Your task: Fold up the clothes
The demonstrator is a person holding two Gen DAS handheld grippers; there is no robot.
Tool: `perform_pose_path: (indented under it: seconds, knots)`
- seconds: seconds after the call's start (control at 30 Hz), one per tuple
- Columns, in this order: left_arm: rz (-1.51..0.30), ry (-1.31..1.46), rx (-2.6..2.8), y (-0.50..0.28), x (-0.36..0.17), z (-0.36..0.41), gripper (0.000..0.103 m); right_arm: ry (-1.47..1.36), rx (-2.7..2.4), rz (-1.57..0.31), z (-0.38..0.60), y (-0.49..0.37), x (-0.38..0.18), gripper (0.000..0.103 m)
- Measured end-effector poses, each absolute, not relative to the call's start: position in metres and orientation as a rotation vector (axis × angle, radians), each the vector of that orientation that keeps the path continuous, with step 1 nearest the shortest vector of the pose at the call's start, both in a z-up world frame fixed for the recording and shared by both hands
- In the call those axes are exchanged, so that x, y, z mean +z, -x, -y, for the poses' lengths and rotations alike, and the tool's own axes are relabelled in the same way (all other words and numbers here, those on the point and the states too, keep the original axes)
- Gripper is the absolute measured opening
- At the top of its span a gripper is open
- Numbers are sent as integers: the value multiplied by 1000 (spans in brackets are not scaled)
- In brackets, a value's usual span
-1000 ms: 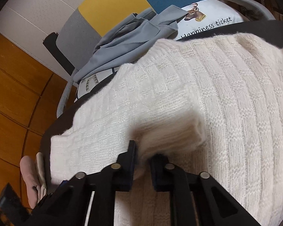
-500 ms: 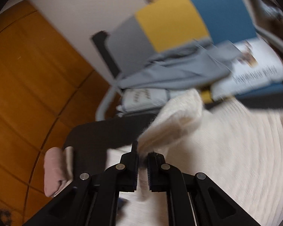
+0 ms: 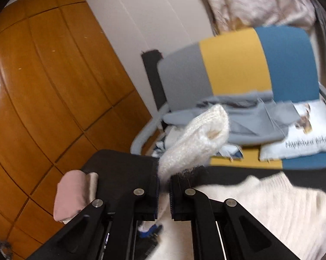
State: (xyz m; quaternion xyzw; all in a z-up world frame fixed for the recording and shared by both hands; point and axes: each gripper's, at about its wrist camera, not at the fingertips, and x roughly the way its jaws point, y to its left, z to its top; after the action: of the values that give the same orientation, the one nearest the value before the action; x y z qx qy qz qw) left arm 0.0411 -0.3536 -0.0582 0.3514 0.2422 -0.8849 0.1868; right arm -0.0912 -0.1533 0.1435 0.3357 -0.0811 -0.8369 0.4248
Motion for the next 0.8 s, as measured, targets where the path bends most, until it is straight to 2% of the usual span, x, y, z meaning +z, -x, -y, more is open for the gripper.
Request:
perform_pose_path:
  seconds: [0.13,0.23,0.37,0.53,0.67,0.8]
  knots:
    - [-698,-993,-2489,-40,-60,354,18,-971,-2162,204,130,109,101,7]
    - [-642,-1021,-2494,-34,-60,348,18,-1081,-2231,164,111,123,61,7]
    - [-591,-1047,-2490,-27,-60,347,18,-1245,-2241,289,75,148,7,7]
    - [-454,-1139,-2518,-27,-57,334,18,-1445,-2206,315,59,162,-54,7]
    - [-435,-1227,-2614,-49,-52,323,17,-1449,-2189,380,54,160,-72,7]
    - [-501,-1129,-2702,-96,-37,327,17,-1436,-2200,340,56,158,-75,7]
